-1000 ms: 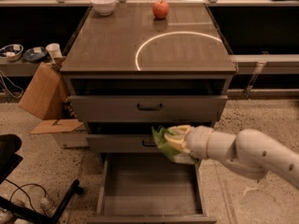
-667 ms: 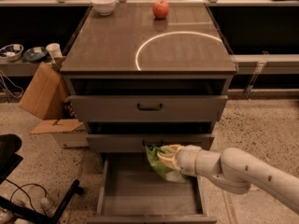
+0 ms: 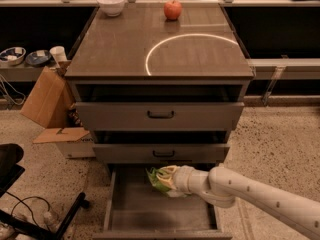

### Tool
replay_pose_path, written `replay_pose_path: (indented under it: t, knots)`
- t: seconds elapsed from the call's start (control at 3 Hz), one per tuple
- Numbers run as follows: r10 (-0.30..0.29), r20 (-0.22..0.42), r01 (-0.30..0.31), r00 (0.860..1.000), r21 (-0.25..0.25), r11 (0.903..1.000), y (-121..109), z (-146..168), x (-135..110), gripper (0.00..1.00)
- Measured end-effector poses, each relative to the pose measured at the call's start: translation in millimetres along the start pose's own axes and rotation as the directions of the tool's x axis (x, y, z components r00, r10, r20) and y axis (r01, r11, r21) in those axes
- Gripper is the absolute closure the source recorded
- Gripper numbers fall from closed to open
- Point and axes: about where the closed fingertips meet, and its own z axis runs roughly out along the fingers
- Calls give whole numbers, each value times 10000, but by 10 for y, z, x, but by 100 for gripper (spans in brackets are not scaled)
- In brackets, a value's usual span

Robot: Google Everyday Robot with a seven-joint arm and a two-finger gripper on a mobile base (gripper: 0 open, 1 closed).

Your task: Place green rice chip bag into bottom drawer

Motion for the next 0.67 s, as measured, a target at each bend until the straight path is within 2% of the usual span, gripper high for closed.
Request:
replay_pose_path:
  t: [0.33, 0.67]
  knots:
    - [-742, -326, 757, 9967, 486, 9959, -119, 322, 288, 100]
    - [-1151, -783, 1225, 9903, 970, 9877, -68, 570, 481, 100]
